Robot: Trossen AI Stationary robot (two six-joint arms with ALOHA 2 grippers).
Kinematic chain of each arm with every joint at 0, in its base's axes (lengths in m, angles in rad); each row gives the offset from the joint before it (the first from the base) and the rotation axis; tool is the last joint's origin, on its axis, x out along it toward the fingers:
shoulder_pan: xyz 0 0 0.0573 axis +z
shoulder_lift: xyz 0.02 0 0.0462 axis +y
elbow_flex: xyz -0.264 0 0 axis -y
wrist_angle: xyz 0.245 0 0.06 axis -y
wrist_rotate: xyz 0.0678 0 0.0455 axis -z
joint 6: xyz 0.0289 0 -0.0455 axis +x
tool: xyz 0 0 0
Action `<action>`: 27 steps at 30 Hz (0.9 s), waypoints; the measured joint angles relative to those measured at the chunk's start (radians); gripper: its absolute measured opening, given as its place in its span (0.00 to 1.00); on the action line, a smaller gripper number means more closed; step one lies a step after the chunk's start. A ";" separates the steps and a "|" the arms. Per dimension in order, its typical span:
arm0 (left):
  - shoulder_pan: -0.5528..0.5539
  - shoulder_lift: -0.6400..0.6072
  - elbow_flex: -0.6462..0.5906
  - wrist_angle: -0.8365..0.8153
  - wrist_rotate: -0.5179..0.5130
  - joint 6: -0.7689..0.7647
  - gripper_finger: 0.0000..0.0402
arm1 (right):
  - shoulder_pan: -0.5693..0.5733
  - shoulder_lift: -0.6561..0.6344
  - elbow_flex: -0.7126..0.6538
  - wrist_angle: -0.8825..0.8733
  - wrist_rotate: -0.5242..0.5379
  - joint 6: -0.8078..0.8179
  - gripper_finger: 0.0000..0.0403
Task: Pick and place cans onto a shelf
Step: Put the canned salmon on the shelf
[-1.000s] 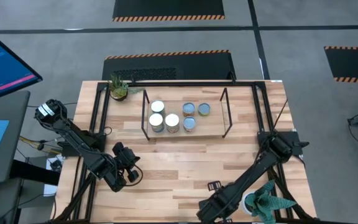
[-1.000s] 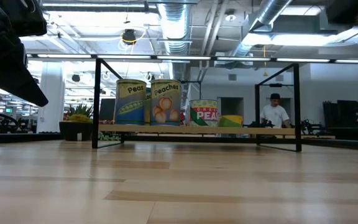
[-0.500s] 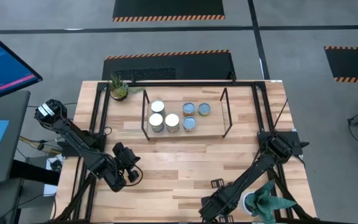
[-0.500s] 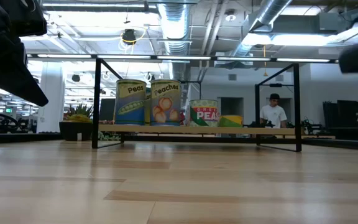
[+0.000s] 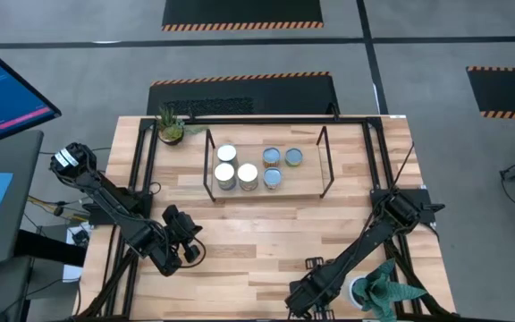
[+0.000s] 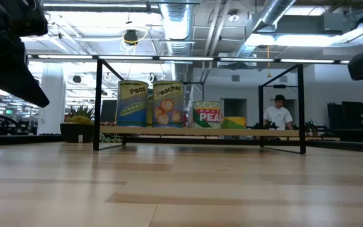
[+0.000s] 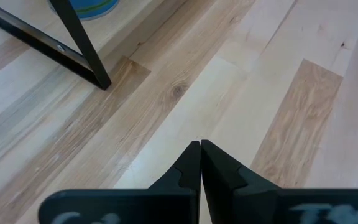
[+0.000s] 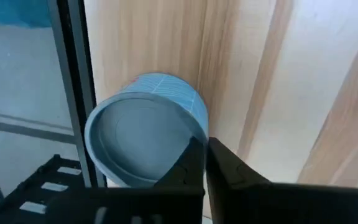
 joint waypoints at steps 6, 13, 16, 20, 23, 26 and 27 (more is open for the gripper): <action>0.000 0.000 0.000 0.000 0.000 0.000 0.00 | -0.051 0.010 0.070 -0.207 0.049 -0.098 0.02; 0.000 0.000 0.000 -0.003 0.000 0.000 0.00 | -0.131 0.010 0.231 -0.456 0.219 -0.224 0.01; 0.000 0.000 0.000 -0.004 0.000 0.005 0.00 | -0.170 0.008 0.283 -0.551 0.307 -0.262 0.01; 0.000 0.000 0.000 -0.004 0.000 0.023 0.00 | -0.225 -0.017 0.293 -0.542 0.401 -0.327 0.01; 0.000 0.000 0.000 -0.003 0.000 0.023 0.00 | -0.269 -0.026 0.297 -0.550 0.466 -0.354 0.02; 0.000 0.000 0.000 0.000 0.000 0.023 0.00 | -0.318 -0.031 0.293 -0.543 0.515 -0.418 0.01; 0.000 0.000 0.000 0.000 -0.001 0.023 0.00 | -0.336 -0.039 0.294 -0.539 0.530 -0.440 0.01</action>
